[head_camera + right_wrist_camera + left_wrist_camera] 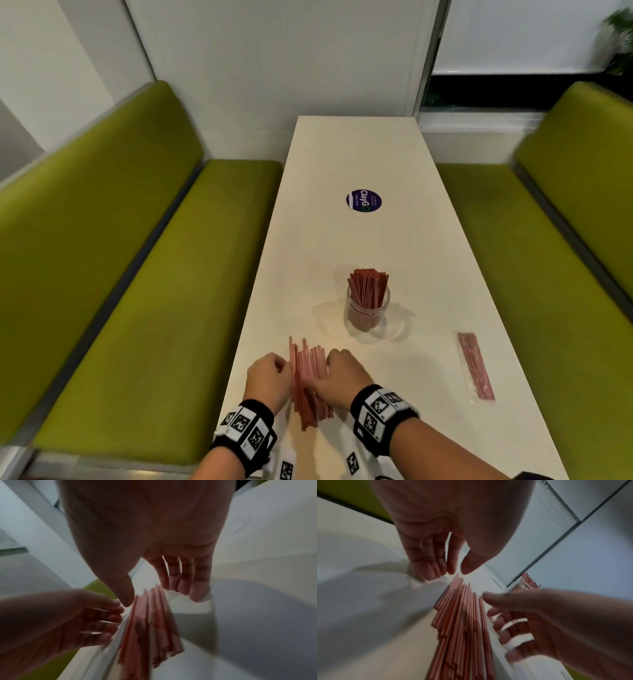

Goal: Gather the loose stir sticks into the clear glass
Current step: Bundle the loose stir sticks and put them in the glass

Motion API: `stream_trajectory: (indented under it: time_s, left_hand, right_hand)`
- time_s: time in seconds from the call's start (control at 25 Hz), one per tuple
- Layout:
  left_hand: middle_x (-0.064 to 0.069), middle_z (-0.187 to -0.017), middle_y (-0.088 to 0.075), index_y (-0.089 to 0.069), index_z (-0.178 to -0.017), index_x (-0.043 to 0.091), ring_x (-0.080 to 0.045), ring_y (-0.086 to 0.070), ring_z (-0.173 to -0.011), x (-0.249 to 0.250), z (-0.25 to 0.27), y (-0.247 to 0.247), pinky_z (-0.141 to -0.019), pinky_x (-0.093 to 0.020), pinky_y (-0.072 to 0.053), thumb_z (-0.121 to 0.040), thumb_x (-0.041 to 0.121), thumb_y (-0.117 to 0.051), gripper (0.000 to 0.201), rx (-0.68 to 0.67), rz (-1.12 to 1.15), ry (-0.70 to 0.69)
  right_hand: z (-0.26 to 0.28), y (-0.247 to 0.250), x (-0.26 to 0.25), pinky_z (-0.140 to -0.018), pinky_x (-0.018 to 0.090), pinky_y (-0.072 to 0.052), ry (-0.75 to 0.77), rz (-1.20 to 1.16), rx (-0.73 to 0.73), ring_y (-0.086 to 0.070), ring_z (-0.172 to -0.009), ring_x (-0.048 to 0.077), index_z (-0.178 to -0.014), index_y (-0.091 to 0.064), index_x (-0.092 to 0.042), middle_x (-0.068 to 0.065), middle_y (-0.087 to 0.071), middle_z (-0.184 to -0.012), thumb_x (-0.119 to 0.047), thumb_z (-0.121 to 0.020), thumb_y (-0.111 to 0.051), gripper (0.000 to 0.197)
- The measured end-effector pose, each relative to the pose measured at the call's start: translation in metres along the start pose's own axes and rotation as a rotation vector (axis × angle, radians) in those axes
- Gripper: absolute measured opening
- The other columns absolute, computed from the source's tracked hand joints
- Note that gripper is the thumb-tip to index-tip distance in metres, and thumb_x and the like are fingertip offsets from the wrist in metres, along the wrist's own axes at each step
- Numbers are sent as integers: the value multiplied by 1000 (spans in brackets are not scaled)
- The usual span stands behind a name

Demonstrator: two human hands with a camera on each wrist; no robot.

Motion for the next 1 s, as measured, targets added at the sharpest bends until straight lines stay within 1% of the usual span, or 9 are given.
stream_trajectory:
  time_s: [0.12,0.24,0.4,0.52,0.6,0.68,0.76,0.84,1.0]
  left_hand:
    - [1,-81,-68,-70,-83,13,-8,-59,-70,-6,4,-6,-58,-17,-42,-96,20,-51,24,-55,-17,-9]
    - [-2,-84,-72,-74,-85,10,-13,-64,-75,-8,5,-6,-66,-22,-48,-96,18,-49,28,-92,-28,-46]
    - [-2,-78,-74,-76,-80,13,-15,-67,-74,-15,7,-9,-69,-29,-54,-94,18,-49,31,-156,24,-74]
    - [-4,-63,-70,-71,-68,9,-17,-60,-60,-16,8,-9,-62,-34,-51,-91,27,-51,35,-192,35,-84]
    - [0,-51,-58,-61,-57,7,-16,-50,-52,-17,8,-6,-55,-32,-43,-93,32,-53,44,-202,61,-79]
    - [4,-47,-46,-49,-49,13,-15,-41,-49,-17,9,-4,-54,-31,-34,-95,36,-52,51,-223,82,-77]
    - [2,-53,-56,-56,-55,12,-18,-51,-55,-16,8,-3,-58,-33,-41,-94,37,-52,46,-242,93,-92]
    - [-4,-72,-71,-70,-73,11,-22,-66,-73,-16,8,1,-70,-37,-52,-93,34,-51,36,-242,94,-96]
    - [-3,-87,-74,-72,-87,12,-21,-67,-87,-17,7,9,-82,-39,-54,-96,31,-50,31,-222,104,-94]
  right_hand:
    - [-1,-16,-27,-92,36,-52,-18,47,8,-59,-109,29,-122,-51,-14,8,-53,-120,-56,-75,-64,65]
    - [-3,-23,-36,-96,36,-48,-42,83,63,-56,-116,31,-130,-46,-10,12,-50,-128,-46,-84,-64,61]
    - [-4,-24,-41,-95,35,-49,-81,111,89,-57,-116,30,-128,-48,-9,12,-52,-128,-37,-86,-67,54]
    - [-5,-25,-47,-93,35,-50,-87,104,81,-59,-113,31,-123,-51,-8,14,-54,-125,-27,-87,-59,42]
    - [-6,-26,-51,-93,35,-49,-82,125,85,-60,-115,31,-122,-51,-6,15,-56,-126,-20,-90,-55,35]
    - [-9,-26,-53,-93,36,-49,-81,155,87,-60,-117,31,-122,-51,-5,15,-57,-127,-17,-94,-52,31]
    - [-13,-29,-54,-95,36,-48,-90,185,75,-58,-119,32,-124,-50,-5,15,-57,-129,-14,-95,-50,30]
    - [-15,-35,-55,-98,37,-46,-109,221,64,-54,-123,31,-127,-47,-6,14,-54,-132,-11,-96,-46,31]
    - [-16,-41,-56,-101,40,-43,-92,319,80,-48,-126,30,-132,-40,-7,12,-48,-136,-10,-96,-46,36]
Point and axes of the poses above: each hand's wrist, its own z-axis away from the middle knuckle, its own y-axis out of the back of the hand, x = y × z, the point moved 6 cm from there along -z, towards the middle knuckle
